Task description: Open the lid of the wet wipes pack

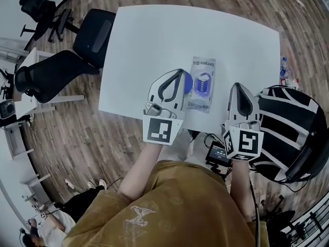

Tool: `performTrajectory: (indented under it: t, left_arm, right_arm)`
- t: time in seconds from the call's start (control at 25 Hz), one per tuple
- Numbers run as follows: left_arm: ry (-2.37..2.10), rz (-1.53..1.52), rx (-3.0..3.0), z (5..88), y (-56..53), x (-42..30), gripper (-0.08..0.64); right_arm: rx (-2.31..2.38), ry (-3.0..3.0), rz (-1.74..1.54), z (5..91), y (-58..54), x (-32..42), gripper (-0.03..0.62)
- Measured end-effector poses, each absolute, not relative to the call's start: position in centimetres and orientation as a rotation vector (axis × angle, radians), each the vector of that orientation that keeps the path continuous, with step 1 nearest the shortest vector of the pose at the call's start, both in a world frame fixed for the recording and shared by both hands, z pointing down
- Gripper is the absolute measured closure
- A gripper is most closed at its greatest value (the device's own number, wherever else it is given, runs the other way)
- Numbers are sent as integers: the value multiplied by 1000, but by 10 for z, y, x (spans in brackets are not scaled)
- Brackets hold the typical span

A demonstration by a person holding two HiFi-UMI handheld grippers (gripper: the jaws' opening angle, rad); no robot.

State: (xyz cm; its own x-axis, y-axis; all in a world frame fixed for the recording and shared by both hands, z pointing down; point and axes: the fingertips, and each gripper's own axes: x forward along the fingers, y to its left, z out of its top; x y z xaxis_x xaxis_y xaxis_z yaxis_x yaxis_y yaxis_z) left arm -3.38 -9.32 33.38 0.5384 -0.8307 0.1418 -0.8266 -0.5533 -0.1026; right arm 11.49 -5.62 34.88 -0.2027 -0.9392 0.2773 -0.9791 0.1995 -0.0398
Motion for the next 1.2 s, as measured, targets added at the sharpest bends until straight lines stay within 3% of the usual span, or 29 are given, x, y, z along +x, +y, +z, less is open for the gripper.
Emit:
performTrajectory:
  t: [0.8, 1.2]
  left_arm:
    - [1471, -126, -2581, 246, -73, -37, 560]
    - [1460, -21, -2512, 233, -67, -29, 560]
  right_arm:
    - [2024, -2361, -129, 231, -42, 114, 584]
    - [2074, -2341, -184, 226, -34, 124, 584]
